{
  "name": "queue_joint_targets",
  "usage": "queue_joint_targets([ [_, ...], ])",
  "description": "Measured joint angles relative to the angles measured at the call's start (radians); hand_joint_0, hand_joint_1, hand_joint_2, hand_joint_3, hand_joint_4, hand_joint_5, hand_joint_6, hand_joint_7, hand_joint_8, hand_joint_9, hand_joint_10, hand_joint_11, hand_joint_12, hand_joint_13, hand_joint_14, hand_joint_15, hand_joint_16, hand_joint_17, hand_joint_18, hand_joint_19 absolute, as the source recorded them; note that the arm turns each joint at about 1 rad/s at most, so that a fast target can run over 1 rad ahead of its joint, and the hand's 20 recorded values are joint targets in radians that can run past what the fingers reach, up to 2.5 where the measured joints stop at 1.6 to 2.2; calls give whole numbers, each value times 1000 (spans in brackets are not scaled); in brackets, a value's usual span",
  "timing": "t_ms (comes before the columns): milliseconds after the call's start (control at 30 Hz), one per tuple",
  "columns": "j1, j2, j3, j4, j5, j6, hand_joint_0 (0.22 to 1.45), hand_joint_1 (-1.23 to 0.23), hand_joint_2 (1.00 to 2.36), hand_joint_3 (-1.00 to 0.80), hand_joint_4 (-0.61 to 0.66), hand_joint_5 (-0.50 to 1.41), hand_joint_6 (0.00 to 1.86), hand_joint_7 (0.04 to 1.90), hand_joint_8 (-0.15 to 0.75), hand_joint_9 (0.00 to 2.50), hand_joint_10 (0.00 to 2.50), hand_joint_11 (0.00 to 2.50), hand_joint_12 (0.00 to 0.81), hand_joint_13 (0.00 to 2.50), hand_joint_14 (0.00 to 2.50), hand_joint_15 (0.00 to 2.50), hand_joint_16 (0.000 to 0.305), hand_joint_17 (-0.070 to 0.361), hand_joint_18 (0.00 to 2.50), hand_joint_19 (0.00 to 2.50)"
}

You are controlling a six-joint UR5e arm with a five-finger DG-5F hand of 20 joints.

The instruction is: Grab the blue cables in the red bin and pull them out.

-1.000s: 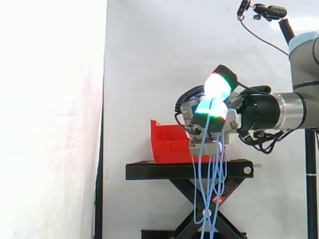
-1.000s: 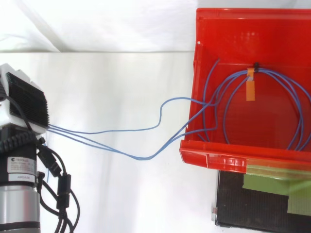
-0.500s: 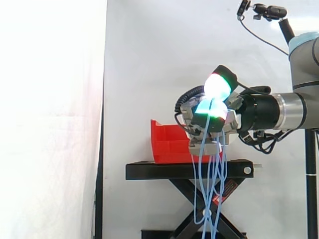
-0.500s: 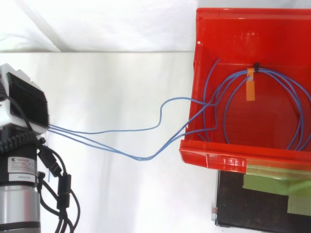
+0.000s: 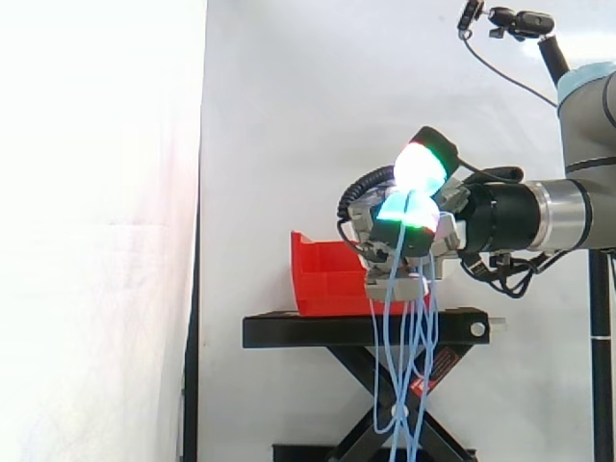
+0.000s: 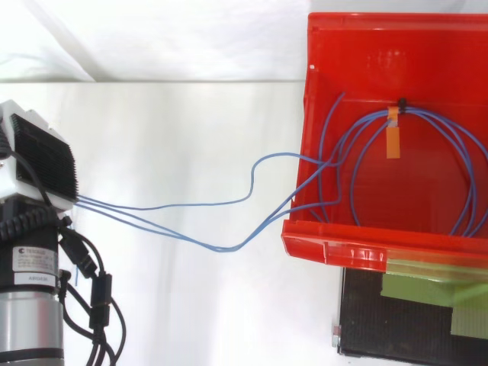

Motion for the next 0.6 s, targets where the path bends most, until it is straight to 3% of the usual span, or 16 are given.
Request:
queue_joint_targets([
  [600,0,0,0,0,0,0,972,-963,1000,-989,185,1005,631,634,230,1580,31,1233,299,1606,1160,1126,39,88,1085,1230],
])
